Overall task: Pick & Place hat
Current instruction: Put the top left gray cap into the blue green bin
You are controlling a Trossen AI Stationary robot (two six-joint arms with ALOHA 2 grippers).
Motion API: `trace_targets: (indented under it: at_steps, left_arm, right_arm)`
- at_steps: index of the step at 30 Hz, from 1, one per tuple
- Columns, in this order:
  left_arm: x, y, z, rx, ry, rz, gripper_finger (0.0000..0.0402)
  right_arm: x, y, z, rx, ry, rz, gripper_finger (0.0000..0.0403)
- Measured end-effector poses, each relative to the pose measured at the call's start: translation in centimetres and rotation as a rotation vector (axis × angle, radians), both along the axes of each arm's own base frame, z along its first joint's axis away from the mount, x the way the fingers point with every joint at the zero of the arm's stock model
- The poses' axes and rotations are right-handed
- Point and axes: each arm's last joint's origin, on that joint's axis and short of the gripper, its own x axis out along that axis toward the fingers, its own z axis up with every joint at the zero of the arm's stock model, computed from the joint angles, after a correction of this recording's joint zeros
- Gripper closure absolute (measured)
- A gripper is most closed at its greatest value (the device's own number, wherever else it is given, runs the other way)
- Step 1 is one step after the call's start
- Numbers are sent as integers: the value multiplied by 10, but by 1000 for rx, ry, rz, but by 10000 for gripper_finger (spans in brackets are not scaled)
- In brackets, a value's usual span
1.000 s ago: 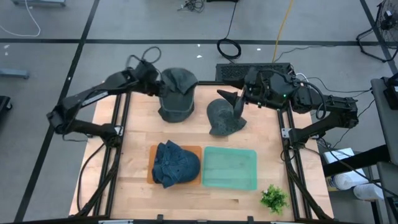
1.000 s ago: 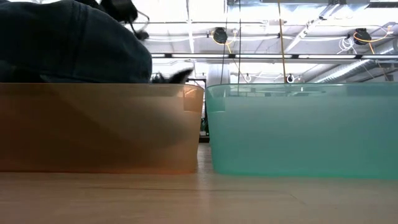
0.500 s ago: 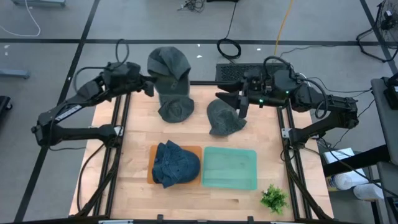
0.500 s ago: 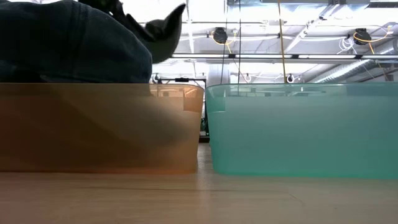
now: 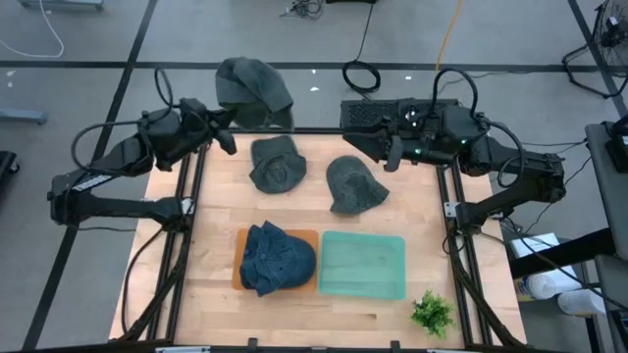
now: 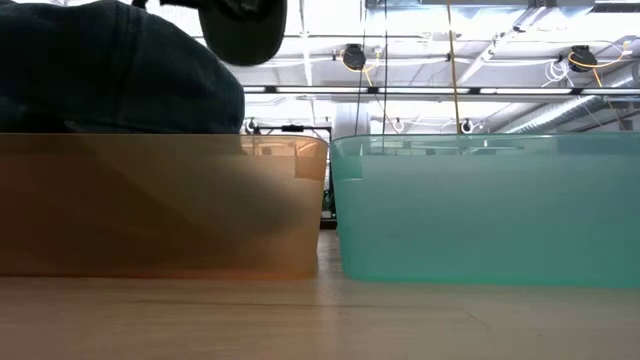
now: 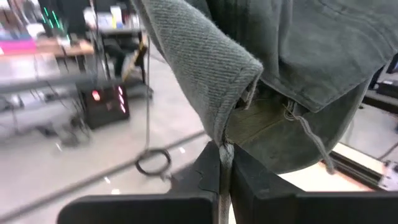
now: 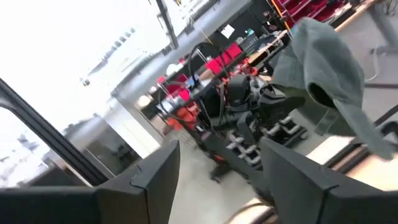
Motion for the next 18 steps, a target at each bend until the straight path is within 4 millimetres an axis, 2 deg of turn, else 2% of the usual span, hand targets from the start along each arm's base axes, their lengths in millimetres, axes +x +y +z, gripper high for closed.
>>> trace_targets:
  at_steps: [4,7,12,18]
  left_arm:
    - [8,-8,17,106,65,30,392]
    - [19,-15,29,187,140,51,392]
    - [44,-29,46,299,278,101,392]
    - [77,-48,61,432,463,142,392]
  right_arm:
    - [-1,0,5,46,-54,10,190]
    - [-1,0,8,2,-81,2,190]
    - [-4,0,17,-270,-137,-65,190]
    - [-6,-1,22,-514,-159,-150,190]
